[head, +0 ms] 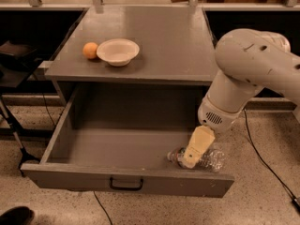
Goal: Pick water bottle from bottom drawer and place on counter
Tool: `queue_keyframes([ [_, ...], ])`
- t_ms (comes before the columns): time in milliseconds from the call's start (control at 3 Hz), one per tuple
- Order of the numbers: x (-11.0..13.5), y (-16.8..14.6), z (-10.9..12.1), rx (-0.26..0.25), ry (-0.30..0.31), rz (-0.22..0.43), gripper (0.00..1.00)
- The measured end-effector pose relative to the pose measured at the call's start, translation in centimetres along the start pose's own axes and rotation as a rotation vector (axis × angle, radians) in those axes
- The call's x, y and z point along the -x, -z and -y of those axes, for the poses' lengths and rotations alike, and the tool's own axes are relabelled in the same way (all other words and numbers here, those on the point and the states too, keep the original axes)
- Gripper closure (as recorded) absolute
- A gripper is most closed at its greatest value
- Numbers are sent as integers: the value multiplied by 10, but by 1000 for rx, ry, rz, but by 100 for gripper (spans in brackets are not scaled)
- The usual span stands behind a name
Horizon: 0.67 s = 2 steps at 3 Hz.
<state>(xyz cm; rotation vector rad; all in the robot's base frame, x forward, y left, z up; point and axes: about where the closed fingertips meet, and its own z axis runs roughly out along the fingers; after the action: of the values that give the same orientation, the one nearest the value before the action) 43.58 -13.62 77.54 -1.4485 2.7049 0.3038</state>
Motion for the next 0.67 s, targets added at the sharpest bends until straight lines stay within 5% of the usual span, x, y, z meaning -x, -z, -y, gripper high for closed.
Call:
queue_keyframes([
  [667,-19,-37,17,30,-90,-74,0],
])
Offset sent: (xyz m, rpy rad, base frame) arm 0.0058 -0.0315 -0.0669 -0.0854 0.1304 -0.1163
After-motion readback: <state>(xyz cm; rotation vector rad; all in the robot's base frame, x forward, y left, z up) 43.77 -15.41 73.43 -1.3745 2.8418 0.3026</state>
